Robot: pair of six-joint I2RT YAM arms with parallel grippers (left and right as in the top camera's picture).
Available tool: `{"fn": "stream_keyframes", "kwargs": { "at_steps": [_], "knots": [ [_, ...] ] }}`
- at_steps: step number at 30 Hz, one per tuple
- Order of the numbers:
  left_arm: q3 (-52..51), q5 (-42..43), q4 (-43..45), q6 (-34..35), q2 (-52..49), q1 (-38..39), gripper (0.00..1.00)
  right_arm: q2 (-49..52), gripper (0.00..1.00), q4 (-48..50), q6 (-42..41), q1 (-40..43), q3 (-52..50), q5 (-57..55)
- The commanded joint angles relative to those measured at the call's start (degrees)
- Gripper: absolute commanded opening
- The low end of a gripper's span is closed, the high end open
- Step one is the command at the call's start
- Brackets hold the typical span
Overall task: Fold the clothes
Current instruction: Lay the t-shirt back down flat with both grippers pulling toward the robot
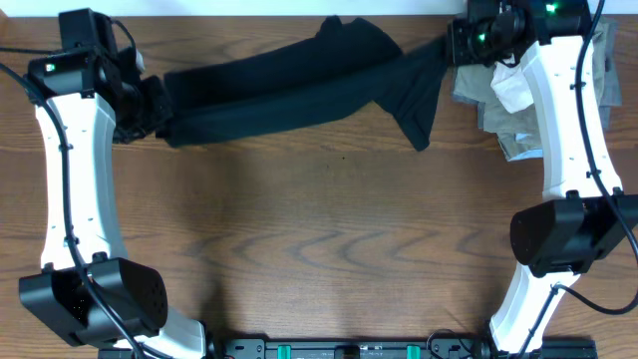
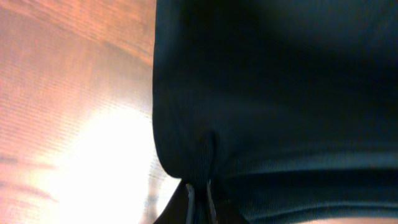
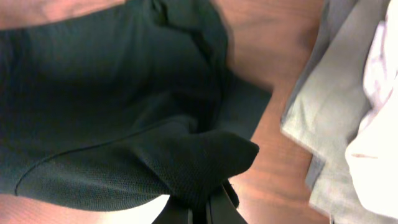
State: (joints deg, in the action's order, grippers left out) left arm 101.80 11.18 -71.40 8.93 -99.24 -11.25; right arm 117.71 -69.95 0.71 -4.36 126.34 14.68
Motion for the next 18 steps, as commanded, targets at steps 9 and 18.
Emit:
{"fn": "stream_keyframes", "kwargs": {
  "at_steps": [9,18],
  "knots": [
    [0.42,-1.75,-13.05,-3.34,0.85,-0.59,0.06,-1.86,0.01,-13.27,4.33,-0.22,0.61,4.24],
    [0.42,-2.27,-20.63,-3.34,2.67,-0.57,0.06,-3.39,0.02,-23.45,4.74,-0.66,0.61,3.87]
  ]
}}
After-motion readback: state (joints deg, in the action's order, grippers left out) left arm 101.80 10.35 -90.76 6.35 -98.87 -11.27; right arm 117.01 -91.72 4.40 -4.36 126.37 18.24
